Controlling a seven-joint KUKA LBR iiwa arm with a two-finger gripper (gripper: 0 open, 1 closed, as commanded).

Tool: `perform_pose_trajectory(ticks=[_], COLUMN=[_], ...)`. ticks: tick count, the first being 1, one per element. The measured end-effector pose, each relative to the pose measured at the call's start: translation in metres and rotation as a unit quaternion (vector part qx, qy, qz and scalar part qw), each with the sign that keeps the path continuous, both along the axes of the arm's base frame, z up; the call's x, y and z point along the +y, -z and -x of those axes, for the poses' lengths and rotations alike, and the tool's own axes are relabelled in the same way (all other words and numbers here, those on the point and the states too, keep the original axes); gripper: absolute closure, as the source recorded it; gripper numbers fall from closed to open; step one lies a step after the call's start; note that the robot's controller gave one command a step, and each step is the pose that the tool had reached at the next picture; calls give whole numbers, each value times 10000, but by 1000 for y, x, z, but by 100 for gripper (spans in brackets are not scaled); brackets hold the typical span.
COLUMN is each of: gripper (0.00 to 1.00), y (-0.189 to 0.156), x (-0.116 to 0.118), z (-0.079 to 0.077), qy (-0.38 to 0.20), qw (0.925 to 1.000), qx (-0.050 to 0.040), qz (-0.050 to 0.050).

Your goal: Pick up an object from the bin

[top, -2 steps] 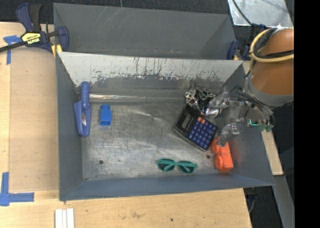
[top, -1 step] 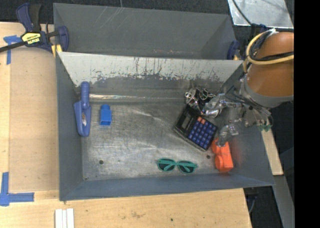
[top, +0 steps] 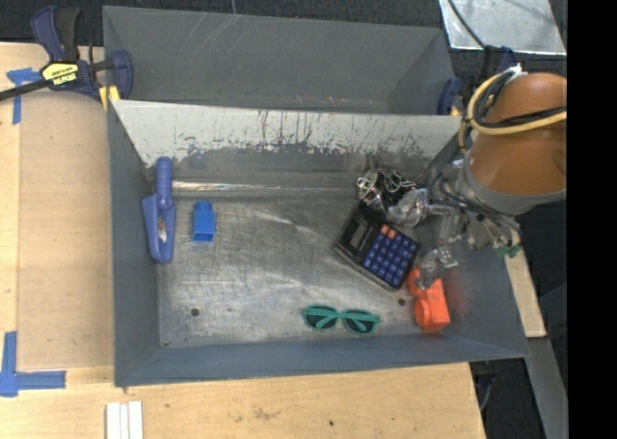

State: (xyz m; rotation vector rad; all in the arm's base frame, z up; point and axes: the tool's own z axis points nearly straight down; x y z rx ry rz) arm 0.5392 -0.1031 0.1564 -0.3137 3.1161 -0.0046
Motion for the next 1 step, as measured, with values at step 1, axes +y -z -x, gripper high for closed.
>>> perform_pose_trajectory(ticks=[1], gripper=[0], y=[1], x=[-2], z=[4], qy=[-1090], qw=[9940], qx=[62], qz=[-9])
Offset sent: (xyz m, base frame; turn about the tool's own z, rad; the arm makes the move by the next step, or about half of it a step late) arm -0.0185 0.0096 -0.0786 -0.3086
